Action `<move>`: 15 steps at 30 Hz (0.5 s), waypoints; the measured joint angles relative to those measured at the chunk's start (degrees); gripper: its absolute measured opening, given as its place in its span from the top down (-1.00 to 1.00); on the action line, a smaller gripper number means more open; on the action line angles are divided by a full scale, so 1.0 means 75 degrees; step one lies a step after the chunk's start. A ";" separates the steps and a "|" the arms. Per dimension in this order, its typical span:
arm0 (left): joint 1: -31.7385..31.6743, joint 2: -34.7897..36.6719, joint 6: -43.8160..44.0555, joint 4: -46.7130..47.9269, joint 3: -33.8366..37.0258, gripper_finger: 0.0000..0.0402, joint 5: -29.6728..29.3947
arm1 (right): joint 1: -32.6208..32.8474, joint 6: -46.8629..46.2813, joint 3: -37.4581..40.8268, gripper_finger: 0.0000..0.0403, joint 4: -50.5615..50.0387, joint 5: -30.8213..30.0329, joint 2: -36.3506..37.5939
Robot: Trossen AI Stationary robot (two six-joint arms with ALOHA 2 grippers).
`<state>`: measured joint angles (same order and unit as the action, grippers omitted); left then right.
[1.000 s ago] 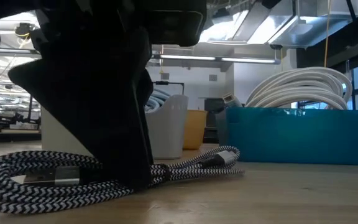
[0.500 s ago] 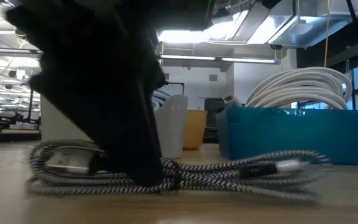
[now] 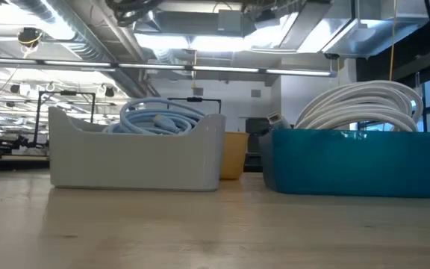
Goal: Pick & Place USB Port
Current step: Put the patterned white USB cable into the green bin
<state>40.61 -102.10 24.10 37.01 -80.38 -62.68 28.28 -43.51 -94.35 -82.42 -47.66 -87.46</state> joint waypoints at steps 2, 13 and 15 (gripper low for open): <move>-0.0093 0.0720 0.0194 -0.0118 0.0737 0.94 -0.0476 | 0.0109 0.0340 0.0000 0.14 0.0505 -0.0104 0.0000; -0.1497 0.4327 -0.2587 -0.7338 0.5780 0.94 0.1448 | 0.0187 0.3560 -0.0003 0.14 0.3775 -0.0103 -0.0803; -0.1923 0.4530 -0.3532 -0.9929 0.6684 0.94 0.2870 | 0.0099 0.4086 -0.0003 0.14 0.4338 -0.0098 -0.1001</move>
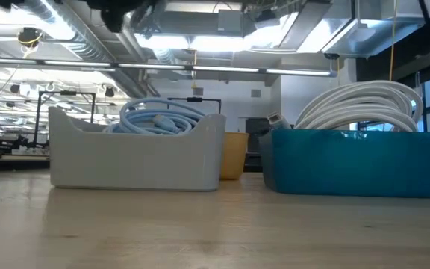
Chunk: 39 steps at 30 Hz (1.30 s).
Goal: Pick & Place USB Port
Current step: Put the patterned white USB cable into the green bin
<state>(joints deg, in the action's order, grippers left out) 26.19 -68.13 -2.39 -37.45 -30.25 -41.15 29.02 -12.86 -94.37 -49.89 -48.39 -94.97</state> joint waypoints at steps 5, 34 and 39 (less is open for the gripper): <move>-0.0902 0.0054 -0.0636 -0.3019 0.1170 0.94 0.2199 | -0.0242 0.0915 0.0003 0.14 0.1283 0.0035 -0.0225; -0.2929 0.0048 -0.0508 -0.2197 0.0136 0.94 0.6308 | -0.1524 0.2145 -0.0012 0.75 0.4890 0.2741 -0.0510; -0.2930 0.0050 -0.0359 -0.2068 0.0123 0.84 0.6123 | -0.1512 0.2200 -0.0024 0.90 0.4655 0.2140 -0.0503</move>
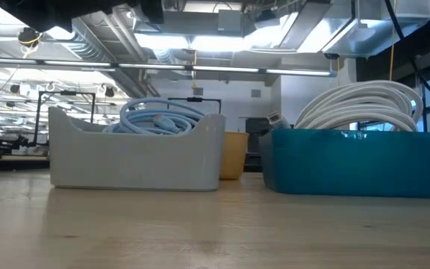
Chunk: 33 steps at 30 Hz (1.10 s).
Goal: Pick & Place USB Port
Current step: Put the patterned white USB cable into the green bin
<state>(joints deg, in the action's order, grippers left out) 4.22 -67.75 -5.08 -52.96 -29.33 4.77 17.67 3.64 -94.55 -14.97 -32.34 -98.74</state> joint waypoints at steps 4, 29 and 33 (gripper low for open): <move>0.0028 0.0003 0.0158 0.0405 -0.0007 0.61 -0.0465 | 0.0102 -0.0052 -0.0026 0.92 -0.1536 -0.1562 0.0257; 0.0083 0.0001 0.1119 0.1485 0.0001 0.15 -0.1418 | -0.2788 -0.1829 0.2270 0.92 -0.6769 -0.0134 0.1046; 0.0083 0.0001 0.1119 0.1483 0.0001 0.15 -0.1284 | -0.3314 -0.1374 0.2888 0.92 -0.6017 0.0330 0.1046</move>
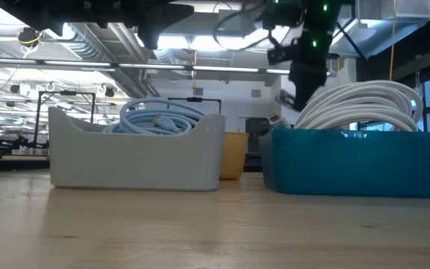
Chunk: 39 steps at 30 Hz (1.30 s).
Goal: Pick & Place USB Port
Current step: Put the patterned white USB cable into the green bin
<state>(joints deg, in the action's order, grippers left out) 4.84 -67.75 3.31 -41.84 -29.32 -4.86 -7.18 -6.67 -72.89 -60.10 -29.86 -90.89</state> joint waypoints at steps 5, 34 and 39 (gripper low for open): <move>0.0000 0.0000 0.0000 0.0002 0.0000 0.15 0.0047 | -0.0387 0.0557 0.0865 0.92 0.1101 0.0954 0.0000; -0.0003 0.0000 -0.0043 -0.0464 0.0006 0.14 0.0056 | -0.0665 0.0101 0.1903 0.27 0.2640 0.1966 0.0000; -0.0003 0.0000 -0.0060 -0.0460 0.0006 0.14 0.0162 | -0.0665 -0.0131 0.1470 0.26 0.1792 0.1965 0.0000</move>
<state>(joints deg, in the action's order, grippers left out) 4.82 -67.75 2.86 -45.28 -29.28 -3.65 -12.16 -7.65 -61.87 -46.66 -15.12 -90.89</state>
